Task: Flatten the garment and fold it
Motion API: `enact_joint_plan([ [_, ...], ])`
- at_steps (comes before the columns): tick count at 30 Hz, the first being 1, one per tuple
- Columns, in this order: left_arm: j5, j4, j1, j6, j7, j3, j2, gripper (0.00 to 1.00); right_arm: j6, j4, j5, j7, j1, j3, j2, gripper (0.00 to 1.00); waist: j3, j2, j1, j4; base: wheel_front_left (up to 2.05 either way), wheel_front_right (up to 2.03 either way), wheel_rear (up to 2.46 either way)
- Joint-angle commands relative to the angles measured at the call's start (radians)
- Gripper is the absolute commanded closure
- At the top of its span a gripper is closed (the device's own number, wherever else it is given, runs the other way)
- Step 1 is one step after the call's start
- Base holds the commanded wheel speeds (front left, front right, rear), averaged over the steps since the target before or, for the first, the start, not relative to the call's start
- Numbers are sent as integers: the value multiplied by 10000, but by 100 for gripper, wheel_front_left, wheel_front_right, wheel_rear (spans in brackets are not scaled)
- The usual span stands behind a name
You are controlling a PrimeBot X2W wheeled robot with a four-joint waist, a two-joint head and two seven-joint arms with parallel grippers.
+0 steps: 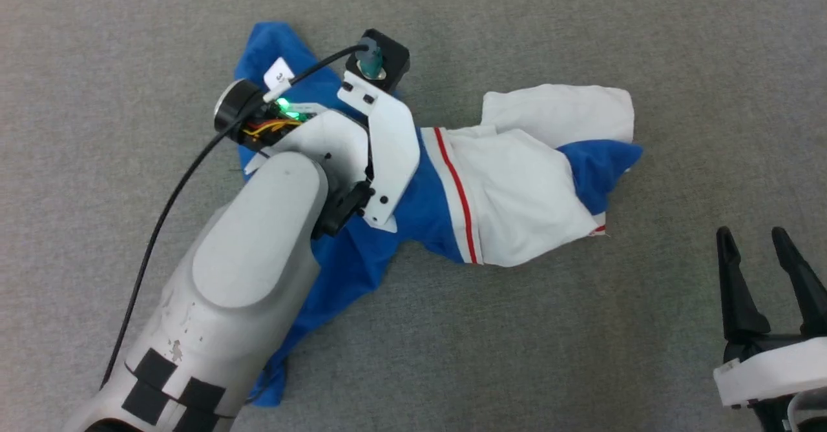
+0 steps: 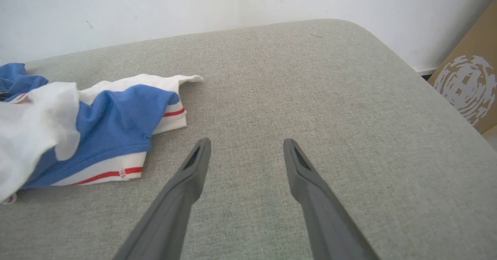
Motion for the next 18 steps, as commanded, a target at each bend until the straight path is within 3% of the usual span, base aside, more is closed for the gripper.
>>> enact_joint_plan([
  [1,-100,-126,149,56,-366,71,-97,100,-7,26,-68,-35,-190,-43,26,0,-152,1,-1,203,0,0,0],
  [4,-208,-375,69,124,-914,209,-273,100,-7,55,-94,-12,-202,-54,26,0,-323,1,-1,354,0,0,0],
  [11,-1265,-2117,378,466,-3364,1019,-996,100,-7,158,-118,141,25,-299,26,0,-1382,1,-1,972,0,0,0],
  [15,-1980,-4049,2072,942,-4003,1468,-1033,100,-7,203,-54,271,365,-357,26,0,-2019,1,-1,1186,0,0,0],
  [18,-2296,-5705,4098,1498,-4113,1995,-636,100,-7,175,-5,345,578,-330,26,0,-2299,1,-1,1273,0,0,0],
])
